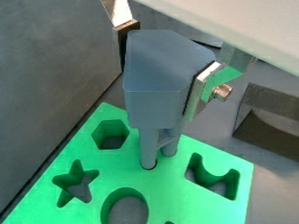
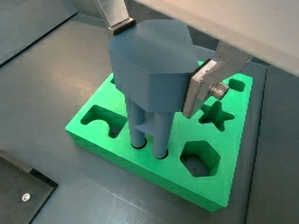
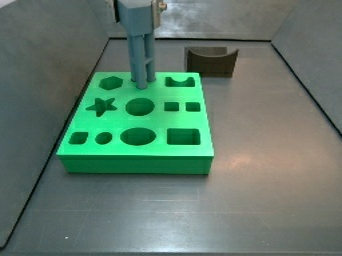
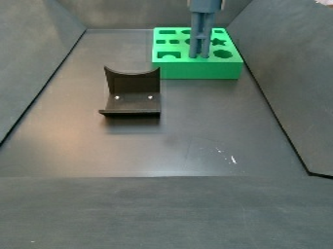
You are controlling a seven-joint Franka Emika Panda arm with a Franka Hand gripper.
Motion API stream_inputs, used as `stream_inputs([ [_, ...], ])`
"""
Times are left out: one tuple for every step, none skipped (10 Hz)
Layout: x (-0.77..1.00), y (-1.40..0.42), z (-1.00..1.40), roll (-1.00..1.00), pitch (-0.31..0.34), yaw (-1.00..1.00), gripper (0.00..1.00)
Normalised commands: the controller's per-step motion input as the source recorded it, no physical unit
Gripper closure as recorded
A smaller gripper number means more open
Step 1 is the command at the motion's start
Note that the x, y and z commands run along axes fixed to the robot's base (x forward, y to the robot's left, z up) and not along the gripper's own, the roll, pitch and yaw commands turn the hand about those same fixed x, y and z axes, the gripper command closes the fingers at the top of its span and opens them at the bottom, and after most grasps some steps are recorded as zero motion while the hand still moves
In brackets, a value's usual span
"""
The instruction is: Insert the 3 prong object.
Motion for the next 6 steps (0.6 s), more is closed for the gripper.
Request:
stream_inputs([
  [0.00, -0.08, -0.59, 0.00, -0.084, 0.08, 1.00],
  [-0.14, 0.00, -0.53, 0.00, -0.129, 0.27, 1.00],
  [0.00, 0.00, -0.52, 0.00, -0.074, 0.23, 1.00],
  [0.06, -0.06, -0.46, 0.00, -0.030, 0.00, 1.00],
  [0.12, -0.07, -0.41, 0.07, 0.000, 0.00, 1.00],
  [0.00, 0.00, -0.23, -0.08, -0.047, 0.00, 1.00],
])
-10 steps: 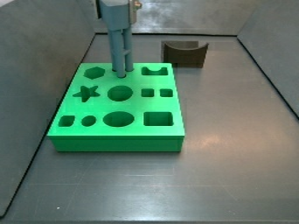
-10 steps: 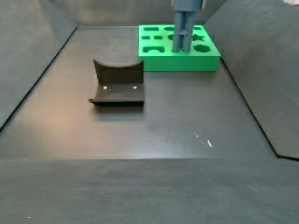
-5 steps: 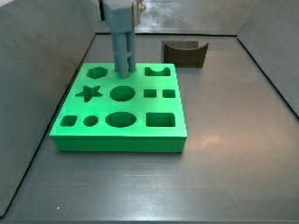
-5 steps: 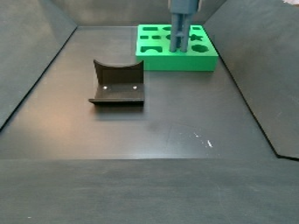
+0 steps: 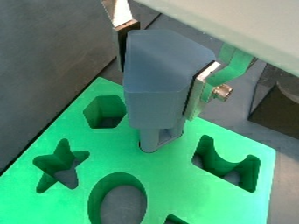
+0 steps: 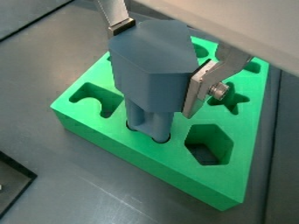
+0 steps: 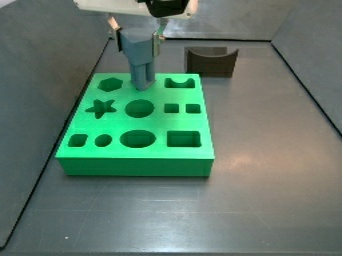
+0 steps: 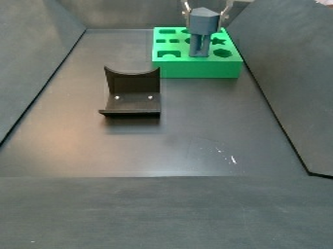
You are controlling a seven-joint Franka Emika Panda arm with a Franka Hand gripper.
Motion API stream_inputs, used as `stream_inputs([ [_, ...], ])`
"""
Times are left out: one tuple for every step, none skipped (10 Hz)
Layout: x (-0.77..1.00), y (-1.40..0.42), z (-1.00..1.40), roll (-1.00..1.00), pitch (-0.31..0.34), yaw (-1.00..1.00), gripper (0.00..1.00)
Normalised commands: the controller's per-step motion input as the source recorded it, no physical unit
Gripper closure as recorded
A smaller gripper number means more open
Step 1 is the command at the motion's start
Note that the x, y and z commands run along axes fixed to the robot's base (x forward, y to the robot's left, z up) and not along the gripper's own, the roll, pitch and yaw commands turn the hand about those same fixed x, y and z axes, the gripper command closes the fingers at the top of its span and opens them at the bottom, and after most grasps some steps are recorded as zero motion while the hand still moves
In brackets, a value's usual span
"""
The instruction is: Insert the 3 prong object.
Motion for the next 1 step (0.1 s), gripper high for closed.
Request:
stream_inputs([
  [0.02, 0.00, 0.00, 0.00, 0.010, -0.01, 1.00],
])
